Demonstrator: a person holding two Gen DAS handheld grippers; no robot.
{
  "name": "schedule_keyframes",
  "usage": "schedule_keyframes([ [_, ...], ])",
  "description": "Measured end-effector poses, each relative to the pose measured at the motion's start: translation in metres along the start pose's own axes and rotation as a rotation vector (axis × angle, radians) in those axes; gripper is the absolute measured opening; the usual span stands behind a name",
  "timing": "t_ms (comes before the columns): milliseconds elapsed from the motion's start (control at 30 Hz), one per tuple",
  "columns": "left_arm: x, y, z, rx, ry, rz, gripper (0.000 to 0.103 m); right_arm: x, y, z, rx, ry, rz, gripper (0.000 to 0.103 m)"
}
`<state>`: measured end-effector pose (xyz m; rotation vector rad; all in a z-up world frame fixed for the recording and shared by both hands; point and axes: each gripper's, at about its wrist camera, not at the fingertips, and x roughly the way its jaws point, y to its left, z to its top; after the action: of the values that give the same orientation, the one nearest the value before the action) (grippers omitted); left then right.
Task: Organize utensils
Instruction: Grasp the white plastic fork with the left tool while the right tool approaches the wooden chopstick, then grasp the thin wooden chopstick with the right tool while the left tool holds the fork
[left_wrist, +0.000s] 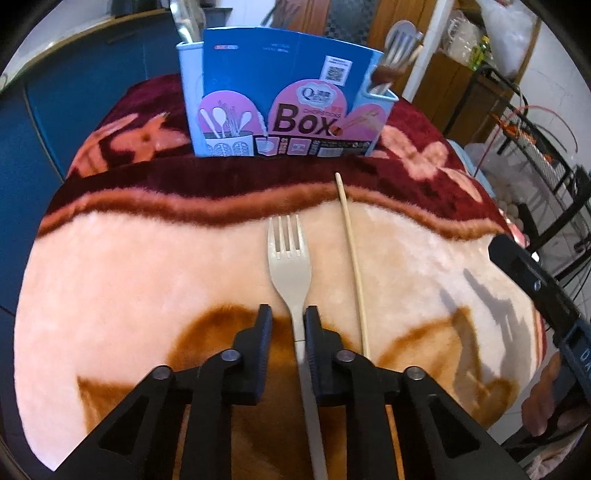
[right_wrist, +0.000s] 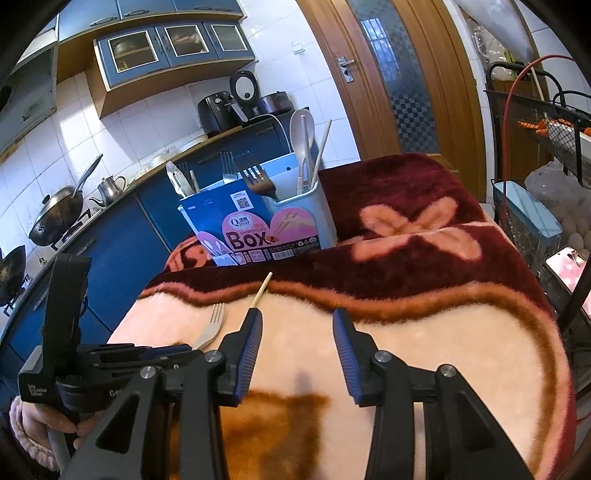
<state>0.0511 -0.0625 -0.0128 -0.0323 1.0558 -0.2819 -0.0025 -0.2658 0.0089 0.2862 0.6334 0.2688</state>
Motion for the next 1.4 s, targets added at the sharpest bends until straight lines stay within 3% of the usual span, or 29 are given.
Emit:
schedule_keyframes([
  [67, 0.000, 0.003, 0.001, -0.026, -0.005, -0.017, 0.008, 0.000, -0.001, 0.000, 0.002, 0.004, 0.000, 0.044],
  [333, -0.010, 0.018, -0.001, -0.093, -0.092, -0.066, 0.007, 0.005, 0.002, 0.000, -0.006, 0.033, -0.004, 0.044],
  [733, -0.046, 0.050, 0.001, -0.121, -0.301, 0.014, 0.007, 0.030, 0.026, 0.006, -0.058, 0.161, 0.006, 0.044],
  [1267, -0.055, 0.078, -0.006, -0.170, -0.383, -0.002, 0.007, 0.079, 0.069, 0.016, -0.175, 0.406, -0.032, 0.044],
  [1400, -0.054, 0.080, -0.007, -0.165, -0.393, 0.010, 0.007, 0.093, 0.073, 0.019, -0.166, 0.471, -0.045, 0.036],
])
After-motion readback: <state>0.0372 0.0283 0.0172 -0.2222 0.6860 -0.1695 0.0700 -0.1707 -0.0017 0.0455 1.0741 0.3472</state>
